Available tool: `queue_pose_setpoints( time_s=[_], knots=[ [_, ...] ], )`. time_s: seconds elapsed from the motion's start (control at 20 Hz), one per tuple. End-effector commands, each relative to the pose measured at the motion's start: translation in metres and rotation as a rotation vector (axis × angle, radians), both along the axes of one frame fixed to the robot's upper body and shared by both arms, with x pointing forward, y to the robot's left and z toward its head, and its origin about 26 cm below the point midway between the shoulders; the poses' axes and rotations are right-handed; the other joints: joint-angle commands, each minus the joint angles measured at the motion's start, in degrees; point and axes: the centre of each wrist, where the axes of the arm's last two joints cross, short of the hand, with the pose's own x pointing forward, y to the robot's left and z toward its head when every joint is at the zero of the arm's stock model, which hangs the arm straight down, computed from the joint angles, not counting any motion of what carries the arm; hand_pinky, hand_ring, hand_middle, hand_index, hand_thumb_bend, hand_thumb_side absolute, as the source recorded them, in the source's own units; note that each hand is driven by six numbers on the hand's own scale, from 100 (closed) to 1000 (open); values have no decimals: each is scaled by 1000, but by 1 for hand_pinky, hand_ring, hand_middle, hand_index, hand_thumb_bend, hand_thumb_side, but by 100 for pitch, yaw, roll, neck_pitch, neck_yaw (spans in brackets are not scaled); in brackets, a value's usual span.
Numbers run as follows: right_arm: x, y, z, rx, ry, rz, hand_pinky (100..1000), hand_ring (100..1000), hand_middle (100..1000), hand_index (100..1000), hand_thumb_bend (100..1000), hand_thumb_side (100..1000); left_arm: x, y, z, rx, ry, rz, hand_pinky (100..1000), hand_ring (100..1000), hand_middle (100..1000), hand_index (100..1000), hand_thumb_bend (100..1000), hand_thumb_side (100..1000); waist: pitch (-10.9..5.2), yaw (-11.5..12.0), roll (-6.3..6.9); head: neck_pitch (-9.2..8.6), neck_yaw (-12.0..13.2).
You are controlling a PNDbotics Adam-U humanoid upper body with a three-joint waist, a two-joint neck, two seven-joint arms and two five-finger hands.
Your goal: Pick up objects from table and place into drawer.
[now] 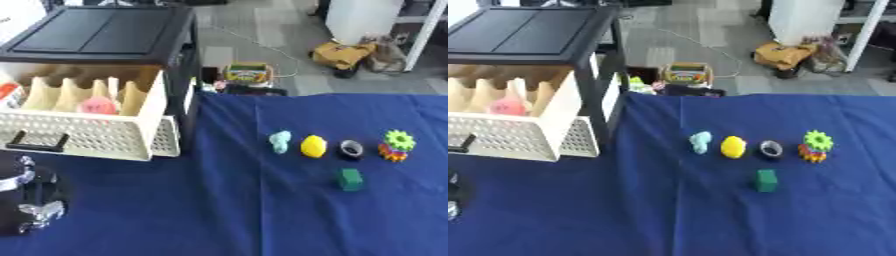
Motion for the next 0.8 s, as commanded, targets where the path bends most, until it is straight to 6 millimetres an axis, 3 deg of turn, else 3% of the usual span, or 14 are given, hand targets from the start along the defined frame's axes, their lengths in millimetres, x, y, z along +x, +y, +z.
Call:
queue_pose_setpoints(
  time_s=[0.05,0.8],
  knots=[
    [-4,-1,8,-10,-30,-5,598,594,600,727,100,993,3,3,9,29,-62,37,446,573,561,793,100,1000,-90,-11,11,-98,20],
    [-3,0,7,18,-37,-1,594,590,595,716,100,981,38,20,5,47,-98,163,440,585,562,780,100,1000,2,-44,21,-186,24]
  ],
)
